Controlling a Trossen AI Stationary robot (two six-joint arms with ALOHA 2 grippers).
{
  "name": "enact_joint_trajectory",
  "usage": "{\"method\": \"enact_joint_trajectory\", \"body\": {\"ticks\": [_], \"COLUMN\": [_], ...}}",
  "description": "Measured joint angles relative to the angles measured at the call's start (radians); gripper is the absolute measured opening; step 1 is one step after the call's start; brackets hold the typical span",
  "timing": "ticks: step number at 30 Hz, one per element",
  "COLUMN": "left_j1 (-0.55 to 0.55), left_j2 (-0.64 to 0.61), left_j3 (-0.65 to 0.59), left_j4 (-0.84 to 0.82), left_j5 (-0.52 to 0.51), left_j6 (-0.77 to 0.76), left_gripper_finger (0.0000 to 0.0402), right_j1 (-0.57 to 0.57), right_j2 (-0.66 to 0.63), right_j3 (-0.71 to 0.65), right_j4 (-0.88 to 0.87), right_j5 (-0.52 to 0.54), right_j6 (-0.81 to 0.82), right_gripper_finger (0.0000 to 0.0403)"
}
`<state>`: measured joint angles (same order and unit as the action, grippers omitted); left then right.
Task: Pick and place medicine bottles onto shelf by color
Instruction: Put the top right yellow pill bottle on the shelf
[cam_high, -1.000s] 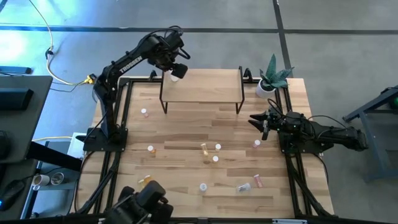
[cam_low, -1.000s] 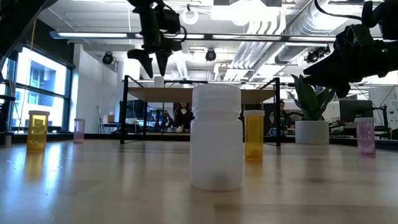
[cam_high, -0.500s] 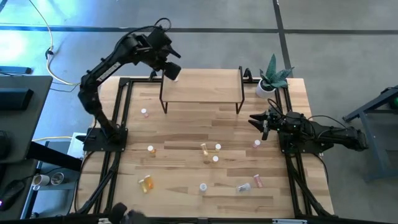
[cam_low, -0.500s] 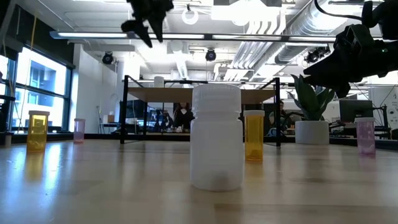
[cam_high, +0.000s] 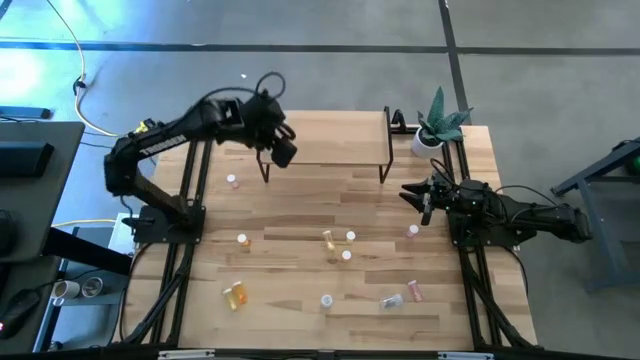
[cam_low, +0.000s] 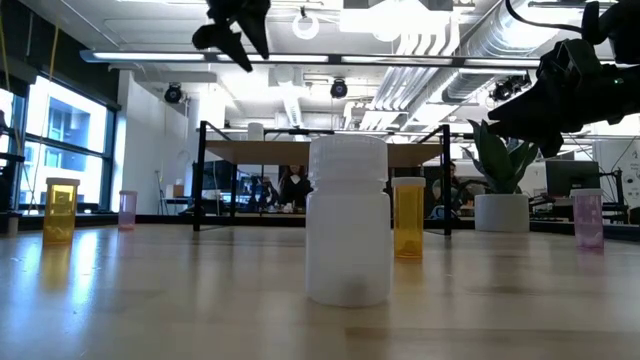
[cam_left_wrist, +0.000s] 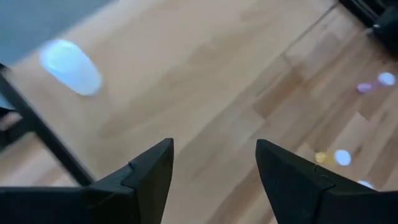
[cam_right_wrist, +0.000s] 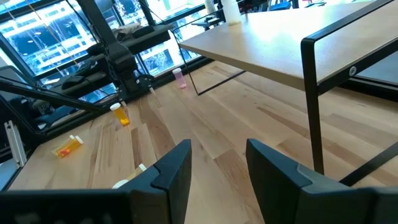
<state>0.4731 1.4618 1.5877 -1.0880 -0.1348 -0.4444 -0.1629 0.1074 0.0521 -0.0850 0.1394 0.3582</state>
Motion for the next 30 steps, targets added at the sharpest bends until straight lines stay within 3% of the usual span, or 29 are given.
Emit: {"method": "enact_joint_trajectory", "body": {"ticks": [10,15,21,25,30], "left_j1": [-0.133,-0.192,-0.228,-0.228,-0.195], "left_j2": [-0.142,-0.196,-0.252,-0.296,-0.367], "left_j3": [-0.321,-0.481,-0.611,-0.646,-0.654], "left_j4": [0.355,0.569,0.664,0.666,0.665], "left_j5": [0.096,0.126,0.128,0.151,0.198], "left_j6": [-0.064,-0.131,-0.157,-0.156,-0.098], "left_gripper_finger": [0.0216,0.0216,0.0216,0.0216,0.0216], "right_j1": [0.0,0.0,0.0,0.0,0.0], "right_j2": [0.0,0.0,0.0,0.011,0.08], "right_j3": [-0.001,-0.001,0.003,0.09,0.276], "right_j4": [0.16,0.335,0.563,0.478,0.127], "right_j5": [0.013,0.051,0.038,-0.007,-0.011], "right_j6": [0.025,0.052,0.026,0.002,-0.024], "right_gripper_finger": [0.0145,0.0145,0.0145,0.0145,0.0145]}}
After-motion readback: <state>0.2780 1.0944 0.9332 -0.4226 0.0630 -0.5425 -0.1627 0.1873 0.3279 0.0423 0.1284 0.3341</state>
